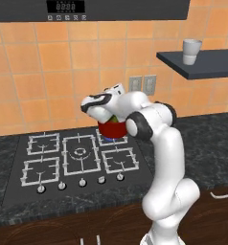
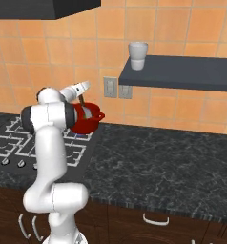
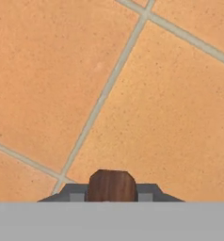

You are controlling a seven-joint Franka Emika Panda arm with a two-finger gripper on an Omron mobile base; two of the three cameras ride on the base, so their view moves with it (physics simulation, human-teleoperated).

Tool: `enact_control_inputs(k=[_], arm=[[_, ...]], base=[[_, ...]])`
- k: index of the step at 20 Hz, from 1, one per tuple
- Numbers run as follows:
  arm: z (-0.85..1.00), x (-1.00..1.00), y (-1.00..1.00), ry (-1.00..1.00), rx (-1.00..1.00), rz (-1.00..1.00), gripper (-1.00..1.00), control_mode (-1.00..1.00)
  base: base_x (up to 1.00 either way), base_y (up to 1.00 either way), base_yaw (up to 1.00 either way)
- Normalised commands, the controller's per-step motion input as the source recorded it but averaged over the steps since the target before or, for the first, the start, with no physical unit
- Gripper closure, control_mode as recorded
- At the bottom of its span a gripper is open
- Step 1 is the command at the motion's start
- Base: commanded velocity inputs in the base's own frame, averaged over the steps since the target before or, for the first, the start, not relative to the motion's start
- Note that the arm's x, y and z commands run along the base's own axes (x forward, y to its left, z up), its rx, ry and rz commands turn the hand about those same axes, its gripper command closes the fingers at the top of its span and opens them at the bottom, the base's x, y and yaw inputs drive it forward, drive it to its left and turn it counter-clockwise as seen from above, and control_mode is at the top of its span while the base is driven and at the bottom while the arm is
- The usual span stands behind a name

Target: Put the lime and lemon wedge in the pot. Retrieve the spatula and lightly stir the vegetables in the pot.

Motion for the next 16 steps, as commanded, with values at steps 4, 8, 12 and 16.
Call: enact_control_inputs(k=[4, 8, 12, 16], arm=[[0.07, 0.00, 0.13, -0.16, 0.00, 0.00, 1.00, -1.00], [-0.04, 0.01, 0.13, -0.28, -0.04, 0.00, 1.00, -1.00], [-0.48, 0.05, 0.00, -0.24, -0.02, 0.00, 1.00, -1.00], [-0.75, 0.00, 0.00, -0.04, 0.02, 0.00, 1.00, -1.00]], base=[[0.00, 0.00, 0.00], [0.00, 0.00, 0.00], [0.00, 0.00, 0.00], [0.00, 0.00, 0.00]])
